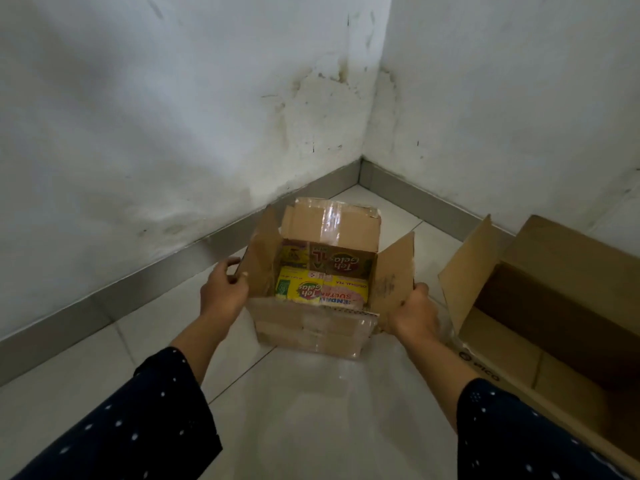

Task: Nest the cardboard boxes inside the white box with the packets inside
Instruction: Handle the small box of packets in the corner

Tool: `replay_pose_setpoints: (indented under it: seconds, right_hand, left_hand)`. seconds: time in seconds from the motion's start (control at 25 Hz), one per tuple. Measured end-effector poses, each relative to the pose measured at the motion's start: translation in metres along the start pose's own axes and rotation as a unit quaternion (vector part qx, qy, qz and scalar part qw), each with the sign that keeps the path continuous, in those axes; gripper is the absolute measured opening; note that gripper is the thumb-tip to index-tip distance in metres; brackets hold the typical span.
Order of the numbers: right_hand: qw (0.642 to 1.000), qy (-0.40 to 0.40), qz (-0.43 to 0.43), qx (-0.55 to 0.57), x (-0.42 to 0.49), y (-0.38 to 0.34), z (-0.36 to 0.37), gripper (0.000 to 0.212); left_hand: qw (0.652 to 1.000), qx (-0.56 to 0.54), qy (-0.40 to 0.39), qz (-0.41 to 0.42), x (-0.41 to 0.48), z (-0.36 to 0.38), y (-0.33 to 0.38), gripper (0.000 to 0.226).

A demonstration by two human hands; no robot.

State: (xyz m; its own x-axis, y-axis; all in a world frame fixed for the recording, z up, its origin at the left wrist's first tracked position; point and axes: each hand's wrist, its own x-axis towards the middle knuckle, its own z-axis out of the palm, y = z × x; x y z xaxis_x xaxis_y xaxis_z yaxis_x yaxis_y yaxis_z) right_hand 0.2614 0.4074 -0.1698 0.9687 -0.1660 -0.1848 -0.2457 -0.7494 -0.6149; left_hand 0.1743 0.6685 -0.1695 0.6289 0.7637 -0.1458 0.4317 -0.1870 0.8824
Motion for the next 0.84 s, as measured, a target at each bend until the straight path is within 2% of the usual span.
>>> replay_pose_setpoints:
  seconds: [0.12, 0.24, 0.32, 0.4, 0.52, 0.72, 0.84]
  right_hand:
    - [0.993, -0.007, 0.015, 0.115, 0.016, -0.007, 0.002, 0.053]
    - [0.971, -0.077, -0.046, 0.221, 0.014, -0.019, 0.002, 0.081]
    - [0.969, -0.110, -0.121, 0.182, 0.010, -0.022, 0.004, 0.095]
    - [0.974, -0.107, -0.163, 0.113, 0.015, -0.021, 0.007, 0.090]
    - [0.983, -0.085, -0.154, 0.048, 0.026, -0.023, 0.008, 0.080]
    - [0.982, -0.111, -0.154, -0.013, 0.032, -0.027, 0.004, 0.084]
    - [0.979, -0.131, -0.157, -0.007, 0.021, -0.032, -0.007, 0.083]
  left_hand:
    - [0.993, -0.087, -0.072, 0.029, 0.004, 0.031, 0.014, 0.048]
    - [0.986, -0.007, -0.130, 0.104, 0.008, 0.055, 0.030, 0.074]
    - [0.985, 0.031, -0.121, 0.122, 0.012, 0.070, 0.037, 0.076]
    - [0.987, 0.035, -0.111, 0.113, 0.019, 0.082, 0.042, 0.074]
    - [0.986, 0.031, -0.119, 0.114, 0.029, 0.094, 0.046, 0.073]
    - [0.987, 0.042, -0.118, 0.103, 0.036, 0.102, 0.048, 0.072]
    - [0.971, 0.180, -0.073, 0.136, 0.026, 0.097, 0.054, 0.070]
